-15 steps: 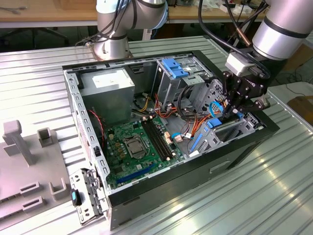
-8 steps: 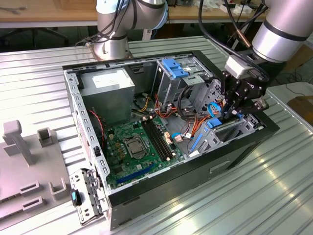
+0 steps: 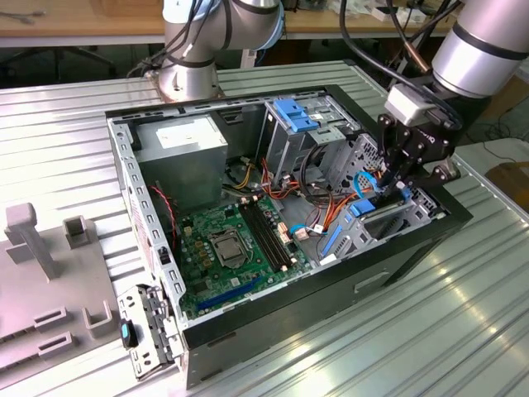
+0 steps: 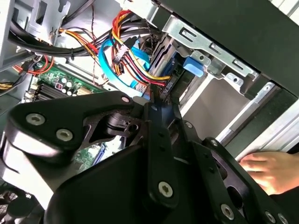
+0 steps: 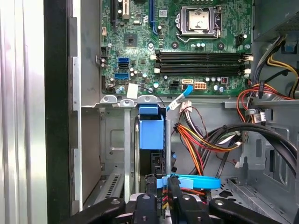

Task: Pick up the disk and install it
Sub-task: 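Insert the second disk wire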

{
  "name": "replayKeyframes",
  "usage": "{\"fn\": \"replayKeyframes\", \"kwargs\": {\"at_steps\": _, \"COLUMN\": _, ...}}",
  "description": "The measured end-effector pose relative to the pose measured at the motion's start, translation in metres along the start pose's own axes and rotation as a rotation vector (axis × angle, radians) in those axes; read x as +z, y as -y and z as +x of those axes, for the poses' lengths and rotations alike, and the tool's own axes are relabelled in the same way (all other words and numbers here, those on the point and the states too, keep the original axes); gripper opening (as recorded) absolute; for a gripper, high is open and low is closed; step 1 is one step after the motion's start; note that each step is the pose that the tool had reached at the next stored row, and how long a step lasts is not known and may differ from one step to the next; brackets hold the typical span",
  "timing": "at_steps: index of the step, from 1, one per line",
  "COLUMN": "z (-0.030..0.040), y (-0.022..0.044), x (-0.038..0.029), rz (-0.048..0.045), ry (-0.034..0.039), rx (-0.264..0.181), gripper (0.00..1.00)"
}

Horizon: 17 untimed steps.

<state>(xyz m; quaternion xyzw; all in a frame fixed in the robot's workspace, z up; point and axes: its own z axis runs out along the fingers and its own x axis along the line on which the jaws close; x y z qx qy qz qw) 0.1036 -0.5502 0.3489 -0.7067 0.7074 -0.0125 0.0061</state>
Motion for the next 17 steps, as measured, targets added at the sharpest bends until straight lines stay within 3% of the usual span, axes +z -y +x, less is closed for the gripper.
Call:
{"fn": "replayKeyframes", "kwargs": {"at_steps": 2, "z": 0.0, "y": 0.0001, "x": -0.0036, "rz": 0.0, "ry": 0.0013, "rx": 0.0, "gripper": 0.24}}
{"fn": "replayKeyframes", "kwargs": {"at_steps": 6, "z": 0.0, "y": 0.0002, "x": -0.0045, "rz": 0.0, "ry": 0.0016, "rx": 0.0, "gripper": 0.22}}
{"fn": "replayKeyframes", "kwargs": {"at_steps": 8, "z": 0.0001, "y": 0.0002, "x": -0.0046, "rz": 0.0, "ry": 0.0015, "rx": 0.0, "gripper": 0.11}}
{"fn": "replayKeyframes", "kwargs": {"at_steps": 17, "z": 0.0001, "y": 0.0002, "x": -0.0053, "rz": 0.0, "ry": 0.0014, "rx": 0.0, "gripper": 0.11}}
